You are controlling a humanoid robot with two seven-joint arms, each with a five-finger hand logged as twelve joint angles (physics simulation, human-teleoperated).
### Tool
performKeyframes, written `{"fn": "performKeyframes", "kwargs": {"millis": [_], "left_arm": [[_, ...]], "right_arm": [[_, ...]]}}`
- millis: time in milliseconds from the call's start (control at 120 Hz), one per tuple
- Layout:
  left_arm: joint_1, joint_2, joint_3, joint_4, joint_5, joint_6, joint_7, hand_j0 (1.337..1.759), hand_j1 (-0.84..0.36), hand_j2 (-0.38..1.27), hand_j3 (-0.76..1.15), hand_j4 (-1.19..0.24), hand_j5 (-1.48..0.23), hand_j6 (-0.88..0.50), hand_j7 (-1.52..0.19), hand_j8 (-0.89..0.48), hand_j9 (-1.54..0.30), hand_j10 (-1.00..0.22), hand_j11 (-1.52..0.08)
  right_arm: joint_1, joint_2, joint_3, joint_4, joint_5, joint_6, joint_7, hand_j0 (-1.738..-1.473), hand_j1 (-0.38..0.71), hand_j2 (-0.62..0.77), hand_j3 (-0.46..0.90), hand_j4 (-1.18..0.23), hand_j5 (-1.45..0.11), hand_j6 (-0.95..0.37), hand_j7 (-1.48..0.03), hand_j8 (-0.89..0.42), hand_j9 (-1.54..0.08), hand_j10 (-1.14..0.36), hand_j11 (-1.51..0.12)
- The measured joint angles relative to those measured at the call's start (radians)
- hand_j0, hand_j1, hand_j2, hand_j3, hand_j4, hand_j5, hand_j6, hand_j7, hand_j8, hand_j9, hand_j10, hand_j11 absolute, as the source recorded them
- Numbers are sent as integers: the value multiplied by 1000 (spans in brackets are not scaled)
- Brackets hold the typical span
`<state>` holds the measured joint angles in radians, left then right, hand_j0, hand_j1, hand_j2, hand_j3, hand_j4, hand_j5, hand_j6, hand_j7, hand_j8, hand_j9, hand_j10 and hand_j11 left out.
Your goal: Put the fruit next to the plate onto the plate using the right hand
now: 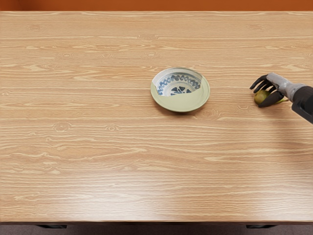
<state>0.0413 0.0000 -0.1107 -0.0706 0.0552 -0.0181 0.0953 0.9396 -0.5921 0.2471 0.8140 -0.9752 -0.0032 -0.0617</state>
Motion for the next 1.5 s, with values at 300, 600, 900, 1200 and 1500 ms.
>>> {"fn": "performKeyframes", "kwargs": {"millis": [300, 600, 900, 1200, 1500], "left_arm": [[0, 0, 0, 0, 0, 0, 0, 1658, 348, 1, 0, -2, -1, -2, -1, -2, -1, -1, -1], [-1, 0, 0, 0, 0, 0, 0, 1658, 348, 1, 0, -2, -1, -2, -1, -2, -1, -1, -1], [-1, 0, 0, 0, 0, 0, 0, 1658, 348, 0, 0, -2, -1, -2, -1, -2, -1, -1, -1], [-1, 0, 0, 0, 0, 0, 0, 1658, 348, 0, 0, -2, -1, -2, -1, -2, -1, -1, -1], [0, 0, 0, 0, 0, 0, 0, 1658, 348, 0, 0, -2, -1, -2, -1, -2, -1, -1, -1]], "right_arm": [[7, -33, 7, 29, 37, 12, 1, -1656, 229, 175, 0, -574, -766, -579, -755, -413, -764, -455, -767], [27, -110, 61, 171, 81, 44, -2, -1657, 227, 179, 0, -568, -757, -575, -746, -424, -751, -465, -750], [32, -114, 131, 268, 87, 94, -11, -1658, 219, 203, 0, -552, -748, -562, -732, -449, -738, -493, -730], [32, -69, 152, 305, 103, 95, -12, -1658, 216, 185, 0, -553, -740, -560, -728, -446, -731, -487, -726], [46, -7, 164, 307, 109, 89, -14, -1658, 215, 174, 0, -554, -738, -560, -728, -447, -730, -487, -727]]}}
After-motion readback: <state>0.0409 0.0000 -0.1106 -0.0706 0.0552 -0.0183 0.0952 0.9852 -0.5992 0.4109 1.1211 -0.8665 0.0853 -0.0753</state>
